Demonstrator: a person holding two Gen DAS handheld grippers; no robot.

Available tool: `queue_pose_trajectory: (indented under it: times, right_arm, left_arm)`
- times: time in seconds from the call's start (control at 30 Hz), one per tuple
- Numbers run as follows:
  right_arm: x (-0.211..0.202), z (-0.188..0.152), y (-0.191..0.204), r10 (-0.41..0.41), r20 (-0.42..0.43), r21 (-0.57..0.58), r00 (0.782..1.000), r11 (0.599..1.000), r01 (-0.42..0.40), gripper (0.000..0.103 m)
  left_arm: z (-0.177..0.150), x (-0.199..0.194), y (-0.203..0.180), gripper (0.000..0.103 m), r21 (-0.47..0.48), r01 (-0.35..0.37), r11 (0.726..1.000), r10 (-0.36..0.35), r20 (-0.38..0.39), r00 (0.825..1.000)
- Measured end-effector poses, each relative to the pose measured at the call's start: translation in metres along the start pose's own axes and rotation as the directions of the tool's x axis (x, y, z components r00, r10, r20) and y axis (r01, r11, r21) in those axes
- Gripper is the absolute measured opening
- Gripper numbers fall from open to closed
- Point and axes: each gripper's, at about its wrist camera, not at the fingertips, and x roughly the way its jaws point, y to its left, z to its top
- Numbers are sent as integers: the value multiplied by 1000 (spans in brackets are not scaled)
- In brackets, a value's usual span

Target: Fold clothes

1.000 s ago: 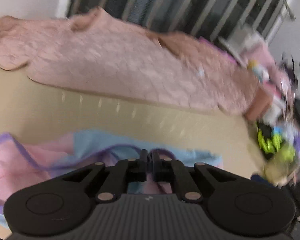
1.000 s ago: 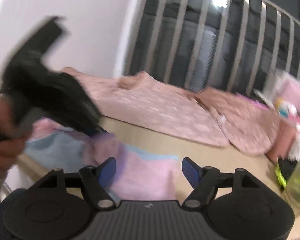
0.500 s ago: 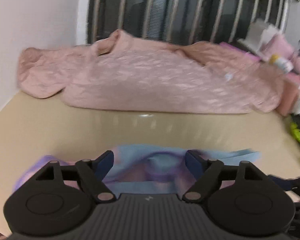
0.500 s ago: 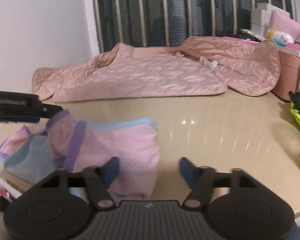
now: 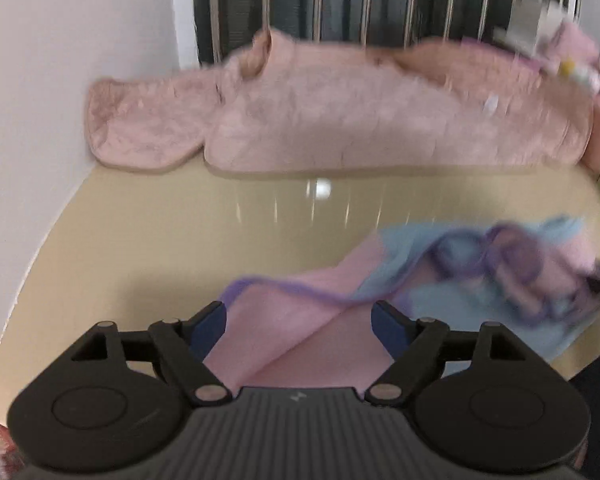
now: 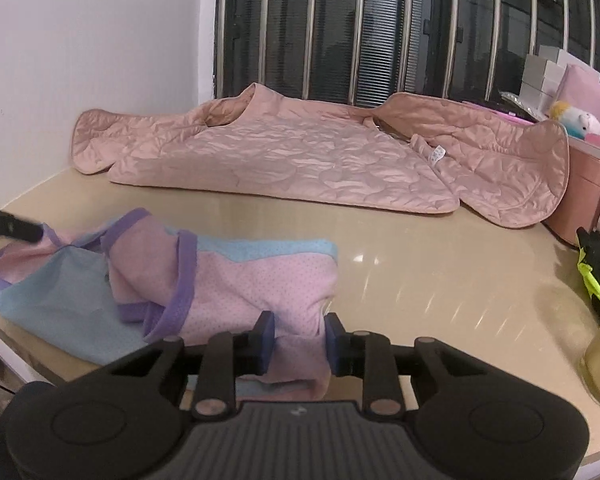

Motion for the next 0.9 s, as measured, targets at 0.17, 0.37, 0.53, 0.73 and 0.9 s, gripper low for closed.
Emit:
queue_pose_trajectory:
  times: [0.17,0.37,0.53,0.73,0.9]
  right_arm:
    - [0,0,-3,-1,-4,10,1000,1000,1,25]
    - [-1,-1,-5,-6,-3,6,1000,1000,6,26]
    - [0,-1,-6,-4,0,4,1000,1000,4,26]
    - [1,-2,-7,-5,4,3,1000,1000,5,27]
    - [2,-2,-7,-7,6,-4,1000,1000,7,27]
  left_arm:
    - [12,24,-9,81,50,-18,999,20,-27,999]
    - [19,33,10,73,-25,-189,982,189,8,982]
    - [20,30,46,76,-127,-235,964,233,-25,972]
    - [22,35,61,59,-121,-136,983,127,-77,989]
    - [36,44,56,4,-66,-160,985,156,-61,986]
